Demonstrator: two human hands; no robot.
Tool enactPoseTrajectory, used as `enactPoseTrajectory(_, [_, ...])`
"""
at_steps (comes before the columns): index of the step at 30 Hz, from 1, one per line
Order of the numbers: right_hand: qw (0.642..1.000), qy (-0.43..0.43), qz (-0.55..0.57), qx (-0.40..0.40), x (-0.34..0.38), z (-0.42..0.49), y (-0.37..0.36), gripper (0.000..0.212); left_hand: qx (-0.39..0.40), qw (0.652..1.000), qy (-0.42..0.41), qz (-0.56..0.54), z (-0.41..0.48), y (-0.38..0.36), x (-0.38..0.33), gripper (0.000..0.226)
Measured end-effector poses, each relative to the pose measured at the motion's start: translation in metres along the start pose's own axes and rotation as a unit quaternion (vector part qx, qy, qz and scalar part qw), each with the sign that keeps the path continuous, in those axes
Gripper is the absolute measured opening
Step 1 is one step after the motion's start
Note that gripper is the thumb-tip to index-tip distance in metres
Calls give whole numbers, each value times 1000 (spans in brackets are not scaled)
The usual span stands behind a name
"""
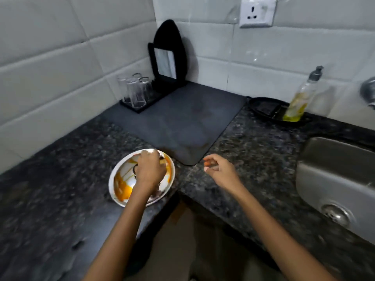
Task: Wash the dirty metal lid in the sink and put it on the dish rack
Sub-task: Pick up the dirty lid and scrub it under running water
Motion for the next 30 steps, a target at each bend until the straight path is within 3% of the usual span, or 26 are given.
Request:
enactPoseTrajectory(8, [999,8,-18,39,7,20,-60,27,-13,995,54,83,16,-30,60,44])
enactPoseTrajectory(12, [999,10,-18,42,4,30,-73,27,-28,997,22,63,24,-36,70,43])
enactPoseTrajectory(16, [999,7,-15,43,1,38,-74,26,-21,999,6,38,24,-41,70,58])
enactPoseTrajectory(26, [1000,4,29,-3,-11,34,-32,24,-111,988,-10,-108,12,-4,47,30])
enactPoseTrajectory(30, [997,-6,46,-68,-19,24,14,22,-88,952,-43,-290,2,27,-15,23])
Point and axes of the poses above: each hand's wrist, its own z-axis towards the middle knuckle, its own y-axis out of the back of the hand, x = y × z, the point moved 2 cm from there along z, towards the middle knuckle, and after that the axes turned 12 degrees about z, right-handed, at the moved point
